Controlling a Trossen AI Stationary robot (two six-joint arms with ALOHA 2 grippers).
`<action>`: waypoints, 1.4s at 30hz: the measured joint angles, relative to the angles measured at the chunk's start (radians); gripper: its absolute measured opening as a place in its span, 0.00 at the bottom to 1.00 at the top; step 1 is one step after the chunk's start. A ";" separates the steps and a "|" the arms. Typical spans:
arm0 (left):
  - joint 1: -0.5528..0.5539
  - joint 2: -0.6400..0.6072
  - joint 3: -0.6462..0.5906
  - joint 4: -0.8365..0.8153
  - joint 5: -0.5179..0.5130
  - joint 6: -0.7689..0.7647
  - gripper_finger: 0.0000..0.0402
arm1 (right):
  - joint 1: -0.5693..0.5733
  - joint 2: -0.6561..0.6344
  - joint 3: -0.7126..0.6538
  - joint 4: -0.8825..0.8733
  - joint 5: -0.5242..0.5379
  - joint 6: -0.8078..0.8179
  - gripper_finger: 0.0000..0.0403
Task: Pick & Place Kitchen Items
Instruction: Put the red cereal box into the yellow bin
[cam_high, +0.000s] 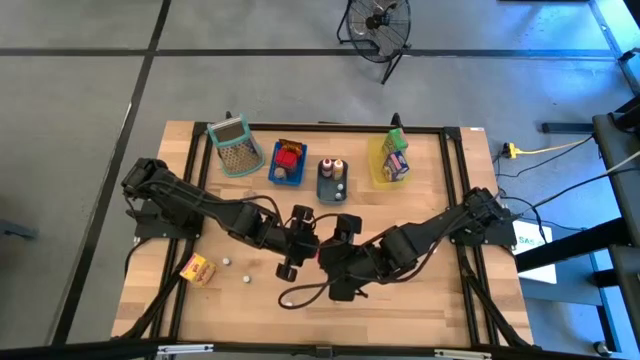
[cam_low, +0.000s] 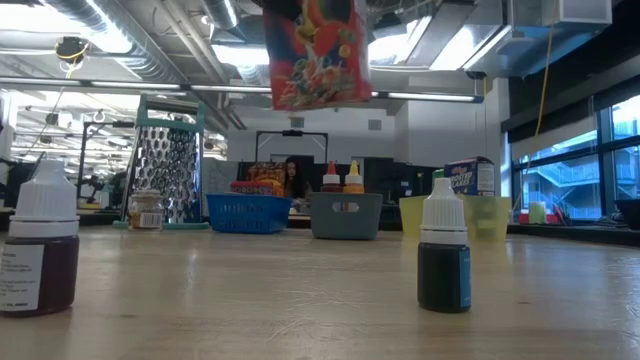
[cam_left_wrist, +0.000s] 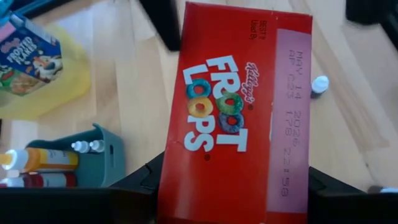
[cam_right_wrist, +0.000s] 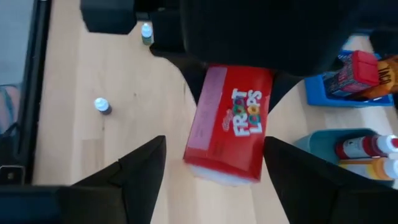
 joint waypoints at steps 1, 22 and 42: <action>0.000 0.000 0.003 0.003 0.001 0.000 0.44 | -0.001 0.003 0.001 0.000 0.007 -0.006 0.68; 0.000 0.000 0.013 0.011 -0.001 0.000 0.44 | -0.019 0.017 -0.001 -0.010 0.002 -0.026 0.65; -0.007 0.000 0.011 0.018 -0.030 0.002 0.45 | -0.020 0.017 -0.001 -0.012 -0.002 -0.038 0.44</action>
